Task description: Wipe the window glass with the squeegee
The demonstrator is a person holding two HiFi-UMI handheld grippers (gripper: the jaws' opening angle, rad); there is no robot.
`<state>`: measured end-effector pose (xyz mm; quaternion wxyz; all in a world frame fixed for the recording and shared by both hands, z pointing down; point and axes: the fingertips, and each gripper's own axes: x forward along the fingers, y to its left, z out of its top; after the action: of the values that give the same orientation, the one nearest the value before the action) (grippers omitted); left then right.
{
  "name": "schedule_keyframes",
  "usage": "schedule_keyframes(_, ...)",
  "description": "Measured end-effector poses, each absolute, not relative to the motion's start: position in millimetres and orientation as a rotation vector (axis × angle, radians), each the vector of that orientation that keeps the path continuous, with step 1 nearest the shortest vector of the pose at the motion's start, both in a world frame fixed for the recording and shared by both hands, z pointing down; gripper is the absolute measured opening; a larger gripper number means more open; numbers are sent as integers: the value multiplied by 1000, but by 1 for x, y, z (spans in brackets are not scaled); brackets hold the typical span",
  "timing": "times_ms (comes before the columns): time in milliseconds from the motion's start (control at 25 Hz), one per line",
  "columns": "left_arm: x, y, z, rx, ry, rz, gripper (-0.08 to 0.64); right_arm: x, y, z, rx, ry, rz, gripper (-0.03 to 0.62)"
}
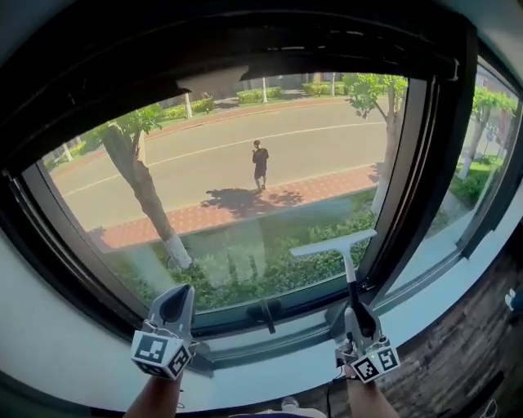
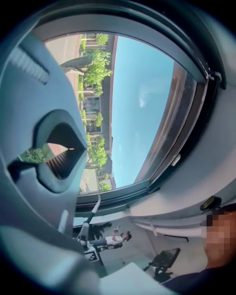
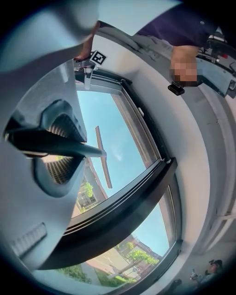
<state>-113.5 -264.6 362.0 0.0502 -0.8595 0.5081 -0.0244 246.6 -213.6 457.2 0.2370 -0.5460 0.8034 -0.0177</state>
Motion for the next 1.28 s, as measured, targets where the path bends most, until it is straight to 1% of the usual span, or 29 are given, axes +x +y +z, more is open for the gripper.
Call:
schedule_keyframes(80, -122, -259, 351, -2626, 1549, -25, -9, 240, -211, 435, -1478, 2182, 5, 101)
schedule_keyframes(200, -141, -254, 317, -2602, 1552, 60, -9, 226, -216, 377, -1442, 2150, 108, 101)
schedule_keyframes(400, -166, -257, 294, -2566, 1565, 65, -9, 208, -224, 302, -1370, 2096, 233, 101)
schedule_keyframes(680, -174, -267, 261, -2518, 1519, 84, -9, 186, -241, 223, -1294, 2042, 410, 101)
schedule_keyframes(920, -184, -273, 260, -2511, 1524, 94, -9, 179, -255, 174, -1241, 1992, 497, 101)
schedule_keyframes(1280, -194, -279, 220, -2434, 1497, 135, -9, 160, -272, 135, -1202, 1971, 559, 101)
